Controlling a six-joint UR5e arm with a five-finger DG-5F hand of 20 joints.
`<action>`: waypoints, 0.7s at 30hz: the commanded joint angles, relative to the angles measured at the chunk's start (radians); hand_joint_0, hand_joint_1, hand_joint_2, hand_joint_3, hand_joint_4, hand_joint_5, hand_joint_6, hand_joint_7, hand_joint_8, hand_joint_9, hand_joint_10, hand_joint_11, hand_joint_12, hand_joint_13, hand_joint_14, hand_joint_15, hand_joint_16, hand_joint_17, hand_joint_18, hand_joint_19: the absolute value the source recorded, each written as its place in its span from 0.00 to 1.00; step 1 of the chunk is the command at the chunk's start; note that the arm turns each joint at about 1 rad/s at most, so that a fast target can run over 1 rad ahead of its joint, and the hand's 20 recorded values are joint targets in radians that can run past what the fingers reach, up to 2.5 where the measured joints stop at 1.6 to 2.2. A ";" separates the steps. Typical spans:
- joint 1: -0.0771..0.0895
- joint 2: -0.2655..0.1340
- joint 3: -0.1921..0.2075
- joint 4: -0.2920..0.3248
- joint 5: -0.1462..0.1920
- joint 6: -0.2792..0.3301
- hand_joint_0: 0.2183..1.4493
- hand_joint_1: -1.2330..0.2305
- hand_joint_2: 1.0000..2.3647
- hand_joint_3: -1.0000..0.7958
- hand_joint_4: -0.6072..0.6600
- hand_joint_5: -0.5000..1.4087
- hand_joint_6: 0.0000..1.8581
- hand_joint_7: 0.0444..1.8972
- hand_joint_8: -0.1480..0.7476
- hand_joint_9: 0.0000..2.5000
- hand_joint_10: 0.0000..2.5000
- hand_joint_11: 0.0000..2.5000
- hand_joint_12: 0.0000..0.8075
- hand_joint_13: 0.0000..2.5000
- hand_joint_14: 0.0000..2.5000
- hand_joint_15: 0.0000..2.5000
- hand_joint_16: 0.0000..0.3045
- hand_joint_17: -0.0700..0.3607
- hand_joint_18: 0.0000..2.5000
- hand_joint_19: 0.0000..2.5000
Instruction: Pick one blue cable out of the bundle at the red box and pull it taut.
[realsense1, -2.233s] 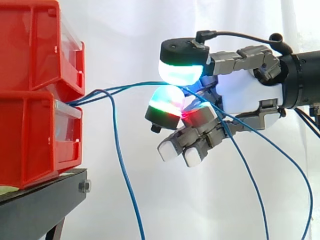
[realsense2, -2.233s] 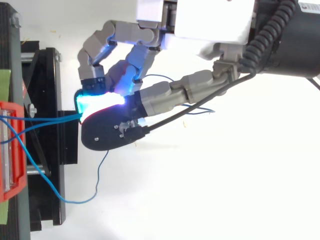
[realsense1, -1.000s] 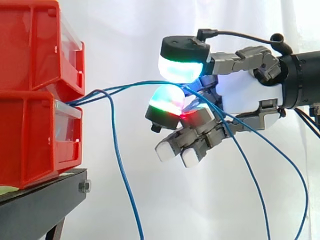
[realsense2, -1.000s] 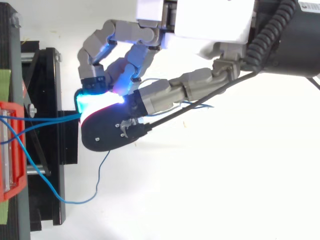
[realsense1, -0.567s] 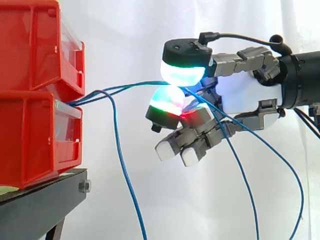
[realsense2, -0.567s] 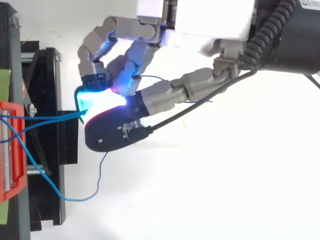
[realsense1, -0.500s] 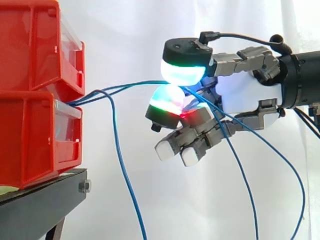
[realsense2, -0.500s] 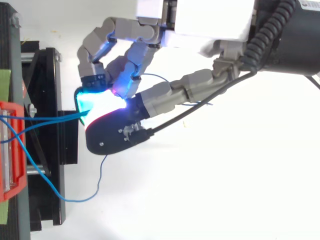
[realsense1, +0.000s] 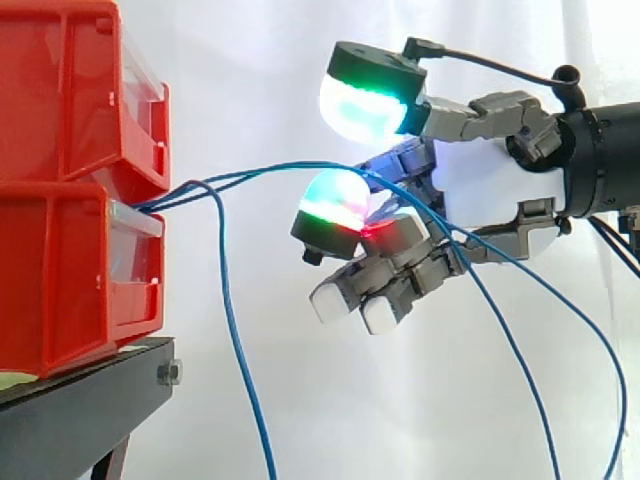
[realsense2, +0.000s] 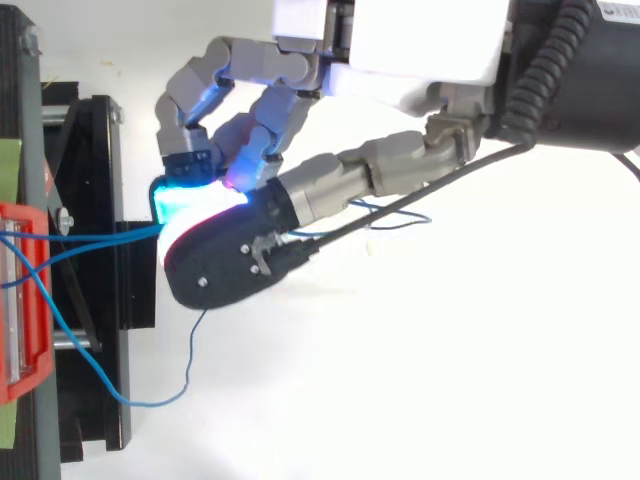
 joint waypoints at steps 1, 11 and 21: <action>0.000 0.000 0.000 0.000 0.000 0.001 0.29 0.50 0.00 0.29 0.64 0.18 0.48 0.55 0.59 0.44 0.01 0.46 0.46 0.27 0.01 0.16 0.17 0.43 0.27 0.20; 0.000 0.000 0.000 0.000 0.000 0.001 0.31 0.39 0.01 0.41 0.65 0.19 0.49 0.55 0.61 0.43 0.01 0.46 0.48 0.28 0.01 0.15 0.18 0.45 0.29 0.18; 0.000 0.000 0.002 0.000 0.000 -0.002 0.34 0.33 0.01 0.43 0.63 0.18 0.50 0.53 0.60 0.42 0.01 0.46 0.46 0.27 0.01 0.15 0.17 0.44 0.28 0.18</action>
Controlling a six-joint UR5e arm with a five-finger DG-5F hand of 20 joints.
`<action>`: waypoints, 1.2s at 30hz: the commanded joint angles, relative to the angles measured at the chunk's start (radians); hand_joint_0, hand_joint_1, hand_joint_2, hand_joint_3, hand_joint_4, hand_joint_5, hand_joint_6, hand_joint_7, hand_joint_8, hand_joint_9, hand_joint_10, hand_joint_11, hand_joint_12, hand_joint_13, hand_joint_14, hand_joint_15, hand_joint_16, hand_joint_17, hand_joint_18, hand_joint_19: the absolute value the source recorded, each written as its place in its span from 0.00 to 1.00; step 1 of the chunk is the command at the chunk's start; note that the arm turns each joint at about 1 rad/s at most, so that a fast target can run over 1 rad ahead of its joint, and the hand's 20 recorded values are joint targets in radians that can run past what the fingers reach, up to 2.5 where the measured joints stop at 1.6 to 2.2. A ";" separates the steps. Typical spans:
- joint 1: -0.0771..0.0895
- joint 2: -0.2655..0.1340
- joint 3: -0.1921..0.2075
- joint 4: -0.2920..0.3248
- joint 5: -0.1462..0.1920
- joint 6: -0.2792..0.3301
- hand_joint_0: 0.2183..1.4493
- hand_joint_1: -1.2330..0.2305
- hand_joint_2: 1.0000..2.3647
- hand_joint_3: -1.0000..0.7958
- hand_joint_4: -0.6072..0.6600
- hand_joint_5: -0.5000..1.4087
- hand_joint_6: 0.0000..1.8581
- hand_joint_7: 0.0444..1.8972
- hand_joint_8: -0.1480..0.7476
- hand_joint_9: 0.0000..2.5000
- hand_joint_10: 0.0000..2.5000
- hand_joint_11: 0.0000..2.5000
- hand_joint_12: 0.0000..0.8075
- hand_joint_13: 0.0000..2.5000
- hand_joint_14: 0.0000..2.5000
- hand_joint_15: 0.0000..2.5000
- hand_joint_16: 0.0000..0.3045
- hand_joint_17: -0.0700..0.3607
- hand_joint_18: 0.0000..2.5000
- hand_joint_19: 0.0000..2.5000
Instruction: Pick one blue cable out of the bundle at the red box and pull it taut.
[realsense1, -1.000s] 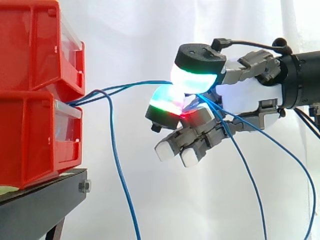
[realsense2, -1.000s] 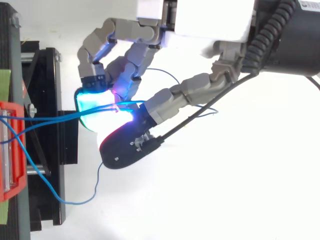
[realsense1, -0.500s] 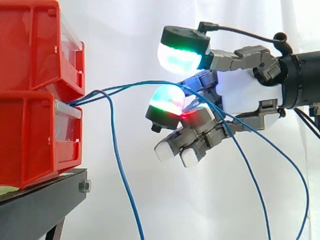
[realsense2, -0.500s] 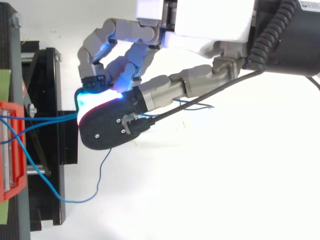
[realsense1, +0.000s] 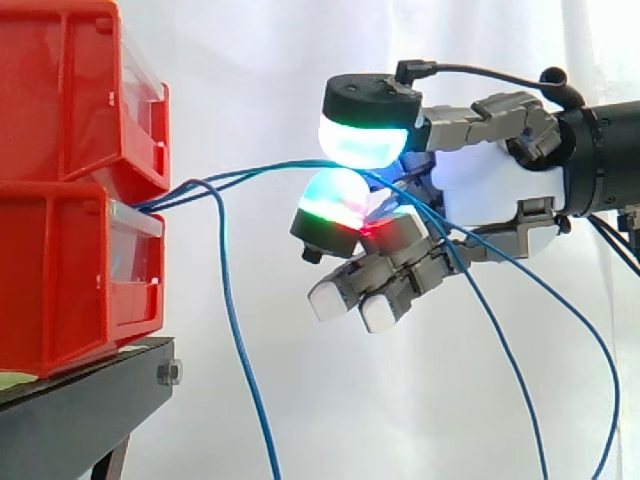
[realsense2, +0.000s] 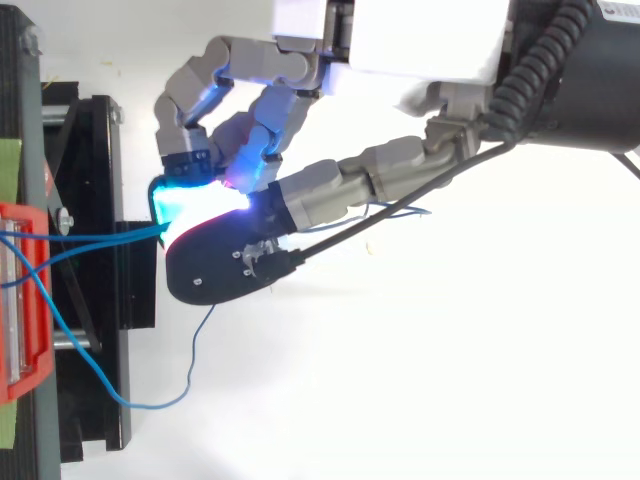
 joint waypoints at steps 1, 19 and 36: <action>-0.002 0.000 0.000 -0.001 -0.002 -0.001 0.35 0.32 0.01 0.43 0.61 0.18 0.50 0.53 0.60 0.42 0.01 0.46 0.46 0.27 0.01 0.15 0.17 0.43 0.28 0.18; -0.003 0.000 0.000 -0.001 -0.003 -0.001 0.27 0.29 0.00 0.28 0.64 0.17 0.50 0.50 0.58 0.41 0.01 0.46 0.46 0.26 0.01 0.15 0.17 0.44 0.26 0.17; -0.003 0.000 0.000 -0.001 -0.002 -0.001 0.31 0.41 0.01 0.45 0.64 0.17 0.49 0.49 0.61 0.43 0.00 0.46 0.49 0.27 0.01 0.15 0.19 0.47 0.28 0.18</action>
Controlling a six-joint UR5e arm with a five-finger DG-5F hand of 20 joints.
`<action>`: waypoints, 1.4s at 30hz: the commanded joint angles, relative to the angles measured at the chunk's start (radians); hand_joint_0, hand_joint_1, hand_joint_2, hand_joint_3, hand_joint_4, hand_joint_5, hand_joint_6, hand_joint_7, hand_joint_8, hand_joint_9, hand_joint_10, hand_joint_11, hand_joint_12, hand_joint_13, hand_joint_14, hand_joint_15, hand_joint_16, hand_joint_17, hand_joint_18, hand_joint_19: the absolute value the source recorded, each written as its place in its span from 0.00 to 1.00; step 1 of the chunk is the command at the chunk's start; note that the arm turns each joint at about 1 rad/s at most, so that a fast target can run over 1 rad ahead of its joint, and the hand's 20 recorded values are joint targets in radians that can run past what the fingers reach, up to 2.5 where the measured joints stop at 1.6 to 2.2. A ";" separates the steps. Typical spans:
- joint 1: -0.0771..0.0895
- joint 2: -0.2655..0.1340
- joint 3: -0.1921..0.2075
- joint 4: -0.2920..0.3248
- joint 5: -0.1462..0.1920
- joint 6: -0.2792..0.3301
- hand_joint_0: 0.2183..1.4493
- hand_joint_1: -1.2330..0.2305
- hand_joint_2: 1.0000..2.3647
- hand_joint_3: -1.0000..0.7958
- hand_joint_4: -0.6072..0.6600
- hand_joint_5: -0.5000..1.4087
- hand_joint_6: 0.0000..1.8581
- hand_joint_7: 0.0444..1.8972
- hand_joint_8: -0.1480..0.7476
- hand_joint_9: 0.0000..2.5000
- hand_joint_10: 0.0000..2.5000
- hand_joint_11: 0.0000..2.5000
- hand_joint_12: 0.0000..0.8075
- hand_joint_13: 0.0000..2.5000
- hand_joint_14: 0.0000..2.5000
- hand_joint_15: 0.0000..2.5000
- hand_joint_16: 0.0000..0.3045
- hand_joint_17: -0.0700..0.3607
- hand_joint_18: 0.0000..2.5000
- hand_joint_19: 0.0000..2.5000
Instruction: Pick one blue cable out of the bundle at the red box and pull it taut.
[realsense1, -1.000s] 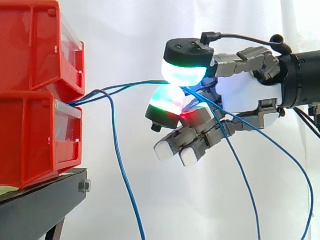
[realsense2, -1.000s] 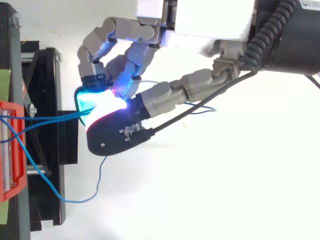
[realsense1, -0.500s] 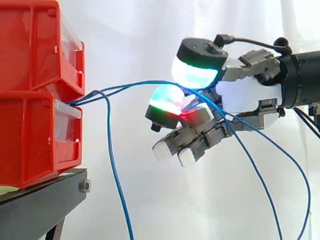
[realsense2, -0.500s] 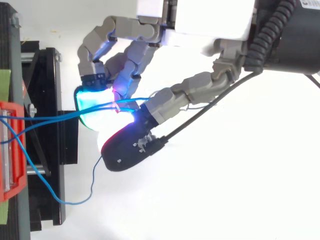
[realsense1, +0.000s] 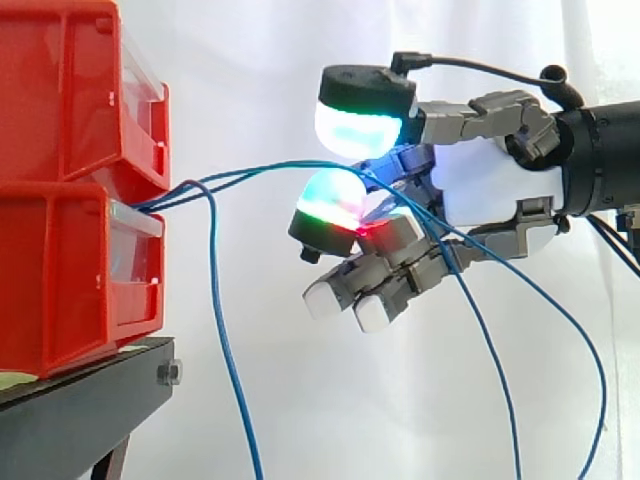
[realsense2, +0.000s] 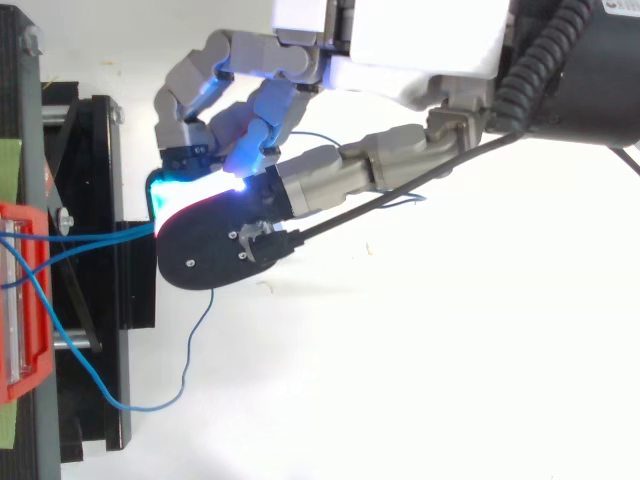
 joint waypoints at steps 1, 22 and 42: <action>0.001 0.000 -0.001 0.000 0.001 0.000 0.31 0.40 0.01 0.47 0.64 0.17 0.49 0.49 0.62 0.43 0.00 0.45 0.50 0.27 0.01 0.15 0.20 0.48 0.29 0.18; -0.001 0.000 0.001 0.000 0.000 -0.003 0.36 0.27 0.01 0.47 0.60 0.17 0.49 0.53 0.59 0.42 0.01 0.46 0.47 0.26 0.01 0.15 0.17 0.44 0.27 0.17; -0.001 0.000 -0.001 0.000 0.001 -0.003 0.41 0.23 0.01 0.38 0.57 0.17 0.49 0.51 0.57 0.40 0.01 0.46 0.46 0.25 0.01 0.14 0.17 0.43 0.26 0.15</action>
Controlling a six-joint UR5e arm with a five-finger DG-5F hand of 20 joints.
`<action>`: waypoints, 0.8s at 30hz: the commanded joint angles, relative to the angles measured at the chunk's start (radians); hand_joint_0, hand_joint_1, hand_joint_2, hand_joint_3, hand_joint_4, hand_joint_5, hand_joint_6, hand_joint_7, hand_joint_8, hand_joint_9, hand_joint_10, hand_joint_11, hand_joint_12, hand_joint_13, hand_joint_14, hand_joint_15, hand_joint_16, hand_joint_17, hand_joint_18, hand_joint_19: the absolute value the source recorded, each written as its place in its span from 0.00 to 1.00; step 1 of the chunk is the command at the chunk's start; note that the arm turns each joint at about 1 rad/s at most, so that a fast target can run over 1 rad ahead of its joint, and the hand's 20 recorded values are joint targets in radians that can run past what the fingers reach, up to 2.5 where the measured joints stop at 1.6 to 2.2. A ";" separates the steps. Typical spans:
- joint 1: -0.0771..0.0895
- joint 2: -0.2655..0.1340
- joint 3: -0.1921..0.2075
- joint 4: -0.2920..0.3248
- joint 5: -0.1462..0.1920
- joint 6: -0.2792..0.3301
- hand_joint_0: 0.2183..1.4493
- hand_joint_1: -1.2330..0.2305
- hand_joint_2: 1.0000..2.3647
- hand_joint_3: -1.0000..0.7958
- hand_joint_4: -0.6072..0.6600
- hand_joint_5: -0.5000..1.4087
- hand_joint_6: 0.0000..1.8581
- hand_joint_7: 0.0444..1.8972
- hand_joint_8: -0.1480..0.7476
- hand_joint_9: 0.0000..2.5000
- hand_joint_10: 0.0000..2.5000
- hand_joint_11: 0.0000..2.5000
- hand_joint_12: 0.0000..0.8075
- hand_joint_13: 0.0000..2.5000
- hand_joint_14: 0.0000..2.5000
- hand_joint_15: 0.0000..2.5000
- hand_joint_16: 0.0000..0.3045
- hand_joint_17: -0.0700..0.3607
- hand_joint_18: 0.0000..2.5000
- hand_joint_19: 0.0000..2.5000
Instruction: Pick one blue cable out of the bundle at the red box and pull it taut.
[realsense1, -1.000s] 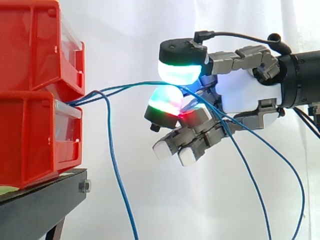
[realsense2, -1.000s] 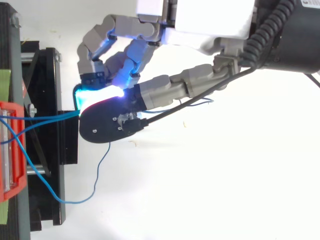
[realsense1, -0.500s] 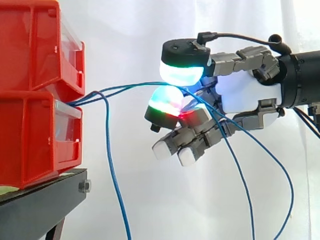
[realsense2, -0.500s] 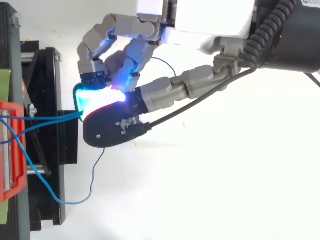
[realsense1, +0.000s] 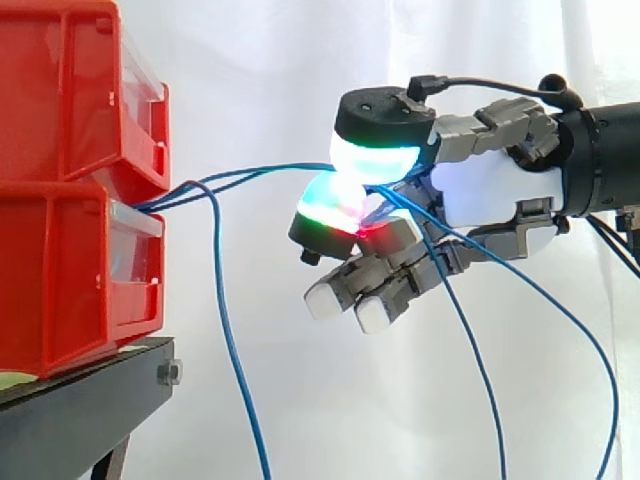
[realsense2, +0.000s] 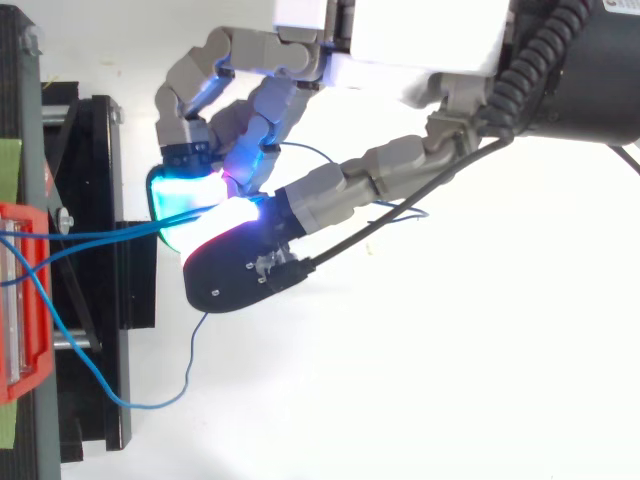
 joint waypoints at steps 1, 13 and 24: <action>0.000 0.000 -0.001 0.000 0.000 0.000 0.41 0.23 0.01 0.36 0.57 0.17 0.49 0.51 0.57 0.40 0.01 0.46 0.46 0.25 0.01 0.14 0.17 0.43 0.26 0.15; 0.000 0.000 -0.001 0.000 0.002 0.000 0.18 0.29 0.00 0.28 0.64 0.17 0.49 0.49 0.64 0.42 0.01 0.46 0.51 0.27 0.01 0.15 0.20 0.48 0.28 0.17; 0.004 0.000 -0.001 0.003 0.002 -0.002 0.28 0.41 0.01 0.36 0.61 0.19 0.47 0.55 0.59 0.45 0.01 0.46 0.47 0.26 0.01 0.16 0.18 0.45 0.26 0.19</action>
